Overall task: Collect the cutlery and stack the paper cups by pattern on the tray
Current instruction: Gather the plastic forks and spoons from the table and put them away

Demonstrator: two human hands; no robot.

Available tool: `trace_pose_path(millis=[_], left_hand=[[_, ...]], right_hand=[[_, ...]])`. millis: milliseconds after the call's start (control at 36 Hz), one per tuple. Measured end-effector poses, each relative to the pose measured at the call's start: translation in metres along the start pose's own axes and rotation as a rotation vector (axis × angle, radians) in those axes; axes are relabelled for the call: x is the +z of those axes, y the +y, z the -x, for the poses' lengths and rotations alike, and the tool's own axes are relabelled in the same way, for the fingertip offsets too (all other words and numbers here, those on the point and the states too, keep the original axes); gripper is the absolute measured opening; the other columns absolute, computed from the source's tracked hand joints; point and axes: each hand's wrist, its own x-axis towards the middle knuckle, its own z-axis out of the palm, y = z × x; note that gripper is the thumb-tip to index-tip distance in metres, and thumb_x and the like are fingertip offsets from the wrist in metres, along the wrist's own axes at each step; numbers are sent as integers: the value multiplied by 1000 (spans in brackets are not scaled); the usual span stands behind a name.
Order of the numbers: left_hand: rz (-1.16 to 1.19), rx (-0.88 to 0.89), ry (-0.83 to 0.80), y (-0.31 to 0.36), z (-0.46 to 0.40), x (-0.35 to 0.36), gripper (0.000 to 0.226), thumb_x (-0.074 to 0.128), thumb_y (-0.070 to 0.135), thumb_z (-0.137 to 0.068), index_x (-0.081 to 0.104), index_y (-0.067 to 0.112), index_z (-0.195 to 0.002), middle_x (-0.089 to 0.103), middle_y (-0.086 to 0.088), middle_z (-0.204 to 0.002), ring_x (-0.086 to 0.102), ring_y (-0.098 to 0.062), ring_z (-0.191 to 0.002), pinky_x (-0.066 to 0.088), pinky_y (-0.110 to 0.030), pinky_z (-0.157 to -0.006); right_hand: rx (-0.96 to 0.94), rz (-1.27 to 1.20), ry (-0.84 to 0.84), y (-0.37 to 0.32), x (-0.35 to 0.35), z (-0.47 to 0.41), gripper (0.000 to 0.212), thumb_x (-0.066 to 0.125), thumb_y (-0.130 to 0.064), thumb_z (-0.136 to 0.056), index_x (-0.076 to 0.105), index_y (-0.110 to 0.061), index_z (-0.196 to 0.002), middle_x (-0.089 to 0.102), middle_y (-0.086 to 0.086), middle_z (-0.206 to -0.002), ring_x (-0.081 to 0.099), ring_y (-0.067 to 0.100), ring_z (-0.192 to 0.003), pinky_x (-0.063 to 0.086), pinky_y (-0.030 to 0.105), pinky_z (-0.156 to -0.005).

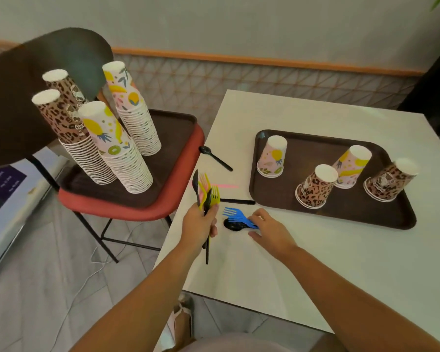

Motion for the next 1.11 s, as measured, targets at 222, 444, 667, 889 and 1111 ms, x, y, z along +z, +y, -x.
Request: trace_pose_path(millis=[222, 444, 667, 889, 1111], left_hand=[[-12, 25, -12, 3, -39, -27, 24, 51, 12, -95, 45, 14, -72, 37, -2, -51, 38, -10, -29, 32, -20, -34], [-73, 48, -31, 6, -82, -41, 23, 54, 13, -93, 43, 14, -72, 39, 9, -38, 36, -11, -32, 28, -24, -41], [-110, 24, -38, 10, -107, -45, 25, 56, 15, -92, 40, 11, -72, 36, -3, -51, 35, -13, -35, 30, -26, -42], [-66, -11, -100, 11, -119, -51, 25, 56, 15, -93, 41, 12, -73, 34, -4, -51, 33, -12, -34, 26, -27, -43], [-94, -18, -158, 15, -128, -60, 16, 55, 20, -93, 51, 5, -88, 56, -8, -65, 46, -14, -44, 35, -27, -45]], right_hand=[[62, 15, 73, -9, 4, -14, 30, 49, -28, -94, 53, -12, -118, 52, 5, -119, 56, 25, -102, 41, 30, -79], [160, -10, 211, -39, -9, -41, 28, 49, -24, -93, 53, -10, -117, 57, 12, -101, 56, 28, -95, 38, 32, -70], [178, 8, 92, -58, -9, -82, 37, 46, -27, -95, 41, -9, -128, 45, 7, -123, 57, 30, -93, 46, 37, -74], [218, 31, 27, -61, -2, -88, 37, 47, -35, -95, 48, -10, -122, 44, 4, -126, 58, 29, -94, 42, 34, -74], [415, -175, 178, -77, -5, -87, 24, 46, -32, -96, 45, -10, -104, 60, 10, -91, 57, 27, -79, 38, 33, -64]])
